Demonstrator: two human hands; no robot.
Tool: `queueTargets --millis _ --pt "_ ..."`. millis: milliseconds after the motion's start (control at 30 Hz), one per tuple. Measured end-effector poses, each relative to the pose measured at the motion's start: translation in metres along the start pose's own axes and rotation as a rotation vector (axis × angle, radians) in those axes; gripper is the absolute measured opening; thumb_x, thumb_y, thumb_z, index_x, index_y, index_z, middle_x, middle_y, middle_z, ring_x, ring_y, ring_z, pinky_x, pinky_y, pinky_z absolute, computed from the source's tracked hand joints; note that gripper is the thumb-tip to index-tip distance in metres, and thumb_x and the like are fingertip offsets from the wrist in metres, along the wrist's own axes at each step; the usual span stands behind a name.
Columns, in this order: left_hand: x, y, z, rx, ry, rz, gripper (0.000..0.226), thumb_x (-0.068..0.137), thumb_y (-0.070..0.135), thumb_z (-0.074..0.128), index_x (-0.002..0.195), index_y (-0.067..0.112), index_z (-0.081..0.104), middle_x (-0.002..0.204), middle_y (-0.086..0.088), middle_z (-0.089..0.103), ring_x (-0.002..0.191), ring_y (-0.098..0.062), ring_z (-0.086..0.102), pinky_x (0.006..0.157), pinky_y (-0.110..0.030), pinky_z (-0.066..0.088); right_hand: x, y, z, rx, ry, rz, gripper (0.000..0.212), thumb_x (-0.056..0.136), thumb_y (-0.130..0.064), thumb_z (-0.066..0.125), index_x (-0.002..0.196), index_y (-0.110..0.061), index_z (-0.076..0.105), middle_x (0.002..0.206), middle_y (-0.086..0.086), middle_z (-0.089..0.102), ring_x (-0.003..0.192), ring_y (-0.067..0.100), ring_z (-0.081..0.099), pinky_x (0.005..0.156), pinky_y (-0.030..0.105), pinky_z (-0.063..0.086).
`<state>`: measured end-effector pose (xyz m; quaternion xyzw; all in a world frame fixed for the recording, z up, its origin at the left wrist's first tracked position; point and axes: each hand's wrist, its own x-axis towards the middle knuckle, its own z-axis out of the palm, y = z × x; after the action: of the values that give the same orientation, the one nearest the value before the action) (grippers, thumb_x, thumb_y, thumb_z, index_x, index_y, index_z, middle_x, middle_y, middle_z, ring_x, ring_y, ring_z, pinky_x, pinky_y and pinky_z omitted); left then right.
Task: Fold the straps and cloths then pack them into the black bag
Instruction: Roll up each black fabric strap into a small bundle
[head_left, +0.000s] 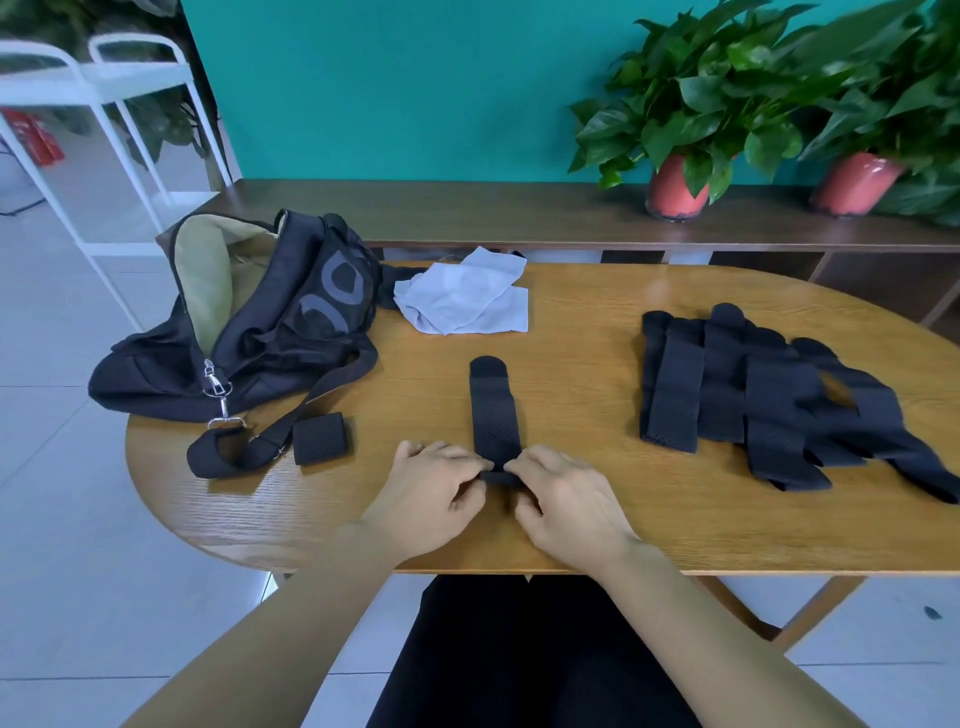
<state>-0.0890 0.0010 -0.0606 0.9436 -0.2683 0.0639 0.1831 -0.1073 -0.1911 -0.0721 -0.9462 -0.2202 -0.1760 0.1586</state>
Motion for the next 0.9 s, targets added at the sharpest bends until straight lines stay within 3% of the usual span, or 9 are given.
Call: queueTargets --millis 67,133,233,300,500,600,667,800,900 --pt "0.002 0.003 -0.001 -0.053 0.034 -0.094 0.032 0.099 0.034 0.038 0.115 0.026 0.064 0.076 0.013 0.061 0.085 -0.010 0.054 0.088 -0.032 0.029 0.003 -0.001 0.005 0.013 0.046 0.052 0.030 0.082 -0.012 0.057 0.111 -0.014 0.065 0.097 0.000 0.065 0.077 0.018 0.064 0.061 0.029 0.053" --pt "0.007 0.006 -0.001 -0.051 0.078 -0.154 0.018 0.099 0.028 0.046 0.100 0.022 0.063 0.063 0.011 0.052 0.072 -0.012 0.052 0.088 -0.035 0.036 0.009 -0.006 0.008 0.036 0.077 0.148 0.033 0.088 -0.012 0.058 0.121 -0.014 0.060 0.097 0.003 0.068 0.075 0.022 0.065 0.059 0.032 0.053" --pt "0.015 0.011 0.002 -0.072 0.132 -0.264 0.021 0.097 0.027 0.051 0.078 0.018 0.052 0.068 0.004 0.057 0.068 -0.018 0.057 0.074 -0.032 0.042 0.019 -0.013 0.012 0.049 0.130 0.321 0.044 0.089 -0.018 0.061 0.132 -0.014 0.053 0.082 0.005 0.067 0.068 0.023 0.063 0.054 0.029 0.044" --pt "0.020 0.014 0.006 -0.073 0.142 -0.312 0.025 0.096 0.027 0.053 0.073 0.018 0.047 0.068 0.002 0.053 0.065 -0.019 0.055 0.064 -0.029 0.040 0.025 -0.016 0.018 0.043 0.180 0.382 0.046 0.084 -0.018 0.068 0.128 -0.011 0.056 0.072 0.005 0.064 0.064 0.022 0.061 0.050 0.028 0.042" --pt "0.030 0.013 0.010 -0.103 0.125 -0.377 0.028 0.097 0.025 0.053 0.072 0.016 0.044 0.076 -0.003 0.049 0.067 -0.018 0.050 0.060 -0.026 0.036 0.031 -0.012 0.031 -0.035 0.269 0.368 0.047 0.069 -0.011 0.082 0.112 -0.002 0.065 0.076 0.006 0.066 0.073 0.024 0.065 0.052 0.028 0.052" --pt "0.034 0.010 0.012 -0.095 0.093 -0.369 0.020 0.097 0.028 0.053 0.085 0.013 0.056 0.082 -0.006 0.057 0.077 -0.023 0.058 0.065 -0.028 0.043 0.032 -0.013 0.033 -0.105 0.270 0.356 0.048 0.068 -0.013 0.083 0.111 -0.001 0.065 0.079 0.008 0.067 0.074 0.024 0.066 0.053 0.028 0.054" --pt "0.036 0.008 0.013 -0.078 0.084 -0.373 0.026 0.097 0.030 0.052 0.111 0.009 0.060 0.094 -0.007 0.062 0.085 -0.022 0.060 0.072 -0.030 0.049 0.032 -0.013 0.032 -0.132 0.260 0.345 0.045 0.068 -0.013 0.083 0.108 -0.003 0.066 0.080 0.009 0.068 0.075 0.024 0.066 0.054 0.029 0.054" --pt "0.037 0.009 0.013 -0.031 0.064 -0.347 0.052 0.099 0.030 0.049 0.146 0.016 0.033 0.109 -0.006 0.059 0.097 -0.019 0.059 0.079 -0.028 0.050 0.033 -0.015 0.030 -0.149 0.236 0.318 0.034 0.064 -0.008 0.084 0.096 -0.008 0.071 0.077 0.008 0.065 0.070 0.024 0.063 0.044 0.028 0.050" --pt "0.036 0.009 0.013 -0.016 0.065 -0.332 0.056 0.099 0.029 0.047 0.150 0.020 0.025 0.116 -0.005 0.053 0.100 -0.019 0.057 0.081 -0.030 0.050 0.033 -0.014 0.031 -0.166 0.213 0.308 0.030 0.064 -0.003 0.081 0.091 -0.010 0.072 0.072 0.007 0.059 0.063 0.023 0.057 0.038 0.025 0.043"
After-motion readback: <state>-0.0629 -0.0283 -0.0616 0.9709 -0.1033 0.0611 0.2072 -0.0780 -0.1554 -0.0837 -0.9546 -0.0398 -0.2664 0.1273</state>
